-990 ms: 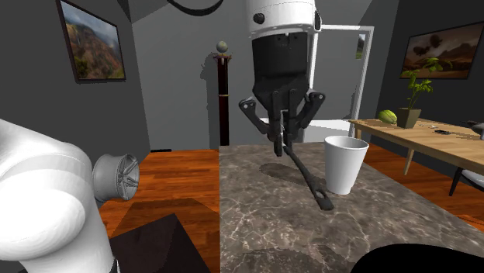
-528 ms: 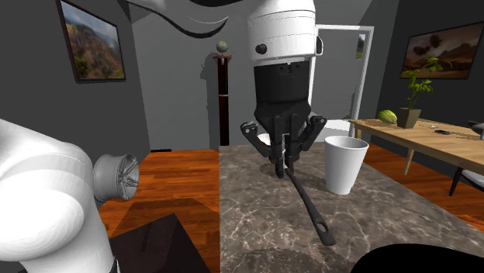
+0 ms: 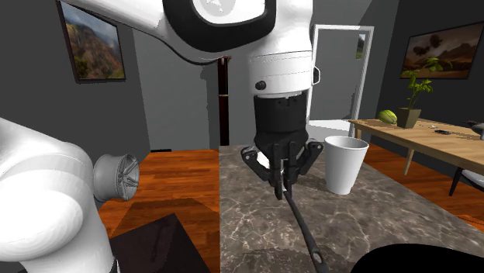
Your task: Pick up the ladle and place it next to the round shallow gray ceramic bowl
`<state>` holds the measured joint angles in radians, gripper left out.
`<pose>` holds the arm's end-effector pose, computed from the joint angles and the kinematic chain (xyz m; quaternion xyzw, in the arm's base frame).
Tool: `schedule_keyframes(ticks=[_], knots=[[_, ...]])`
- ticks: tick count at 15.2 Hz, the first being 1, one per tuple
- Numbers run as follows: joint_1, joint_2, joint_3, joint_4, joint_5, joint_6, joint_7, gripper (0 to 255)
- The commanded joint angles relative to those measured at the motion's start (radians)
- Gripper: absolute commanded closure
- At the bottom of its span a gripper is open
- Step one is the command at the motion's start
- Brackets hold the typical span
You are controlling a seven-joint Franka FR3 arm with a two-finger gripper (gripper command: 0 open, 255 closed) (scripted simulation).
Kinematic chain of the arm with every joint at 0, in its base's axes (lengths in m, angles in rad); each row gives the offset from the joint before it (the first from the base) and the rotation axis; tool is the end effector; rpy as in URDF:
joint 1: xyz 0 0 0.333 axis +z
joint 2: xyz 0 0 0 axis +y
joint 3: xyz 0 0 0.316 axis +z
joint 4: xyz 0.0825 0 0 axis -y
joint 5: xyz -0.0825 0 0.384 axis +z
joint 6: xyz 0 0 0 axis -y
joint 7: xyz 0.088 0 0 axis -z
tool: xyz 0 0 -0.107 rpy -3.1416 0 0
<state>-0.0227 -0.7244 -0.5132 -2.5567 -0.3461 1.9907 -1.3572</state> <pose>0.2999 -0.2133 0.4770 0.8653 0.4982 0.0376 0.0396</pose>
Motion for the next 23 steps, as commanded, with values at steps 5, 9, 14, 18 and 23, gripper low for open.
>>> schedule_keyframes(ticks=[5, 9, 14, 18, 23], knots=[[-0.006, 0.021, -0.027, -0.067, -0.021, 0.088, 0.003, 255], [-0.008, 0.043, -0.047, -0.106, -0.034, 0.15, 0.004, 255], [-0.009, 0.08, -0.074, -0.151, -0.051, 0.231, 0.005, 255], [-0.007, 0.116, -0.097, -0.183, -0.062, 0.3, 0.004, 255], [-0.001, 0.174, -0.13, -0.219, -0.074, 0.392, 0.002, 255]])
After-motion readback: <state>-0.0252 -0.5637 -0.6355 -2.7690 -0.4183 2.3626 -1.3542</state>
